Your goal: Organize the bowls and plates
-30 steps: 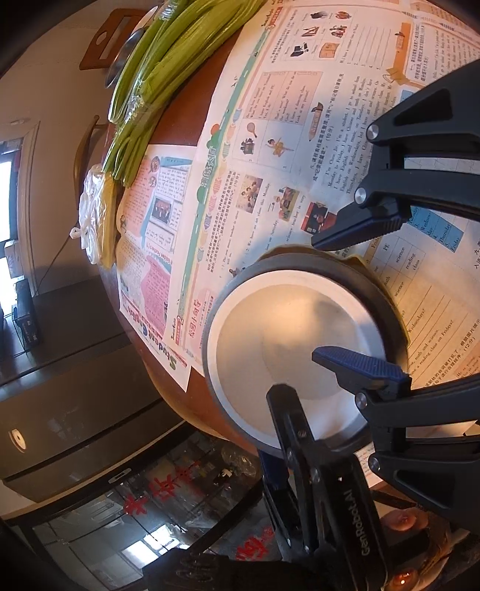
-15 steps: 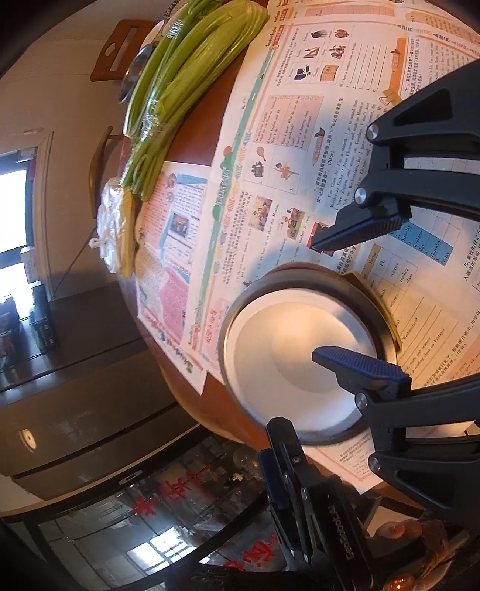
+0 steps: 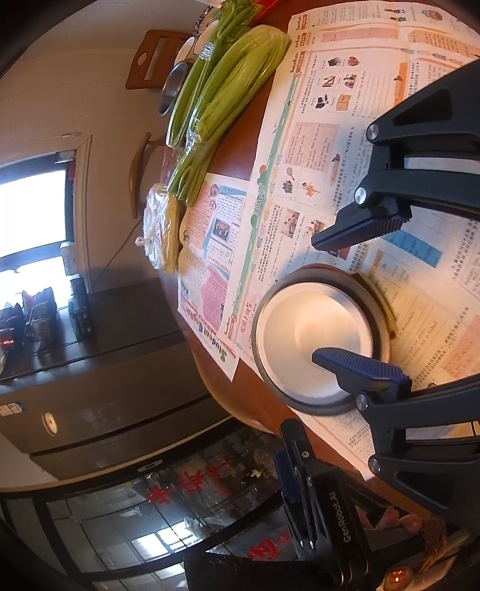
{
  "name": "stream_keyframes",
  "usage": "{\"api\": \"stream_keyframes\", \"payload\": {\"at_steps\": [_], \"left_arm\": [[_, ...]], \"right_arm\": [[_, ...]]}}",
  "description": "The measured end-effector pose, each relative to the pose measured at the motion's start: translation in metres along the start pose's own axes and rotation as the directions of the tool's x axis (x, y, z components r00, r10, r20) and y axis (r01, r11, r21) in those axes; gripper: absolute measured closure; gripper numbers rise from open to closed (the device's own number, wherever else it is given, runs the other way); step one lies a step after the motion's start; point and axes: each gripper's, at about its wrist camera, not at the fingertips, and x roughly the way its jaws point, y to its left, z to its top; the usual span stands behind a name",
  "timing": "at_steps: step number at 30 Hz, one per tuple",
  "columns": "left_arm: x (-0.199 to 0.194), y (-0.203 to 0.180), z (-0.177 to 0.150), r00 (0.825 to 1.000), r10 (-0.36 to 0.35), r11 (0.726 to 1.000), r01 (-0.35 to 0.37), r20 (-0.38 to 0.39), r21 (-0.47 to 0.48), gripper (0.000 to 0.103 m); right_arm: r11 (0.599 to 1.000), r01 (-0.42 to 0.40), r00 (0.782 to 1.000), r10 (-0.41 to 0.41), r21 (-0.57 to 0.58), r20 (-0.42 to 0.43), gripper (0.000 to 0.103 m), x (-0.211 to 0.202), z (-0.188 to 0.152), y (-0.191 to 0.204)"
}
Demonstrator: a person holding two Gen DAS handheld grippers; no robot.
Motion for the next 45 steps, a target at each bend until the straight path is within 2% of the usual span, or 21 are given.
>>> {"api": "stream_keyframes", "payload": {"at_steps": [8,11,19,22,28,45], "left_arm": [[-0.006,-0.033,-0.038,0.999,-0.045,0.999,0.045,0.007,0.028,0.037],[-0.010,-0.043,-0.054,0.998,-0.067,0.997,0.066,0.007,0.034,0.036],[-0.016,-0.052,-0.086,0.999,-0.032,0.997,0.030,0.016,0.065,0.035],[-0.016,-0.050,-0.098,0.999,-0.044,0.997,0.043,0.008,0.063,0.035],[-0.016,-0.048,-0.110,0.999,-0.038,0.996,0.038,-0.002,0.081,0.035],[-0.031,-0.047,-0.131,0.999,-0.013,0.992,0.009,0.031,0.126,0.035]], "right_arm": [[0.995,0.096,0.994,-0.094,-0.031,0.049,0.046,-0.030,-0.036,-0.004],[0.995,0.098,0.994,-0.097,-0.024,0.042,0.044,-0.034,-0.050,-0.008],[0.993,0.108,0.994,-0.108,-0.036,0.026,0.043,-0.038,-0.088,-0.009],[0.993,0.113,0.993,-0.112,-0.040,0.028,0.043,-0.041,-0.101,-0.008],[0.992,0.121,0.992,-0.121,-0.023,0.034,0.043,-0.046,-0.114,-0.008],[0.992,0.123,0.992,-0.122,-0.021,0.045,0.043,-0.057,-0.131,0.012]]}}
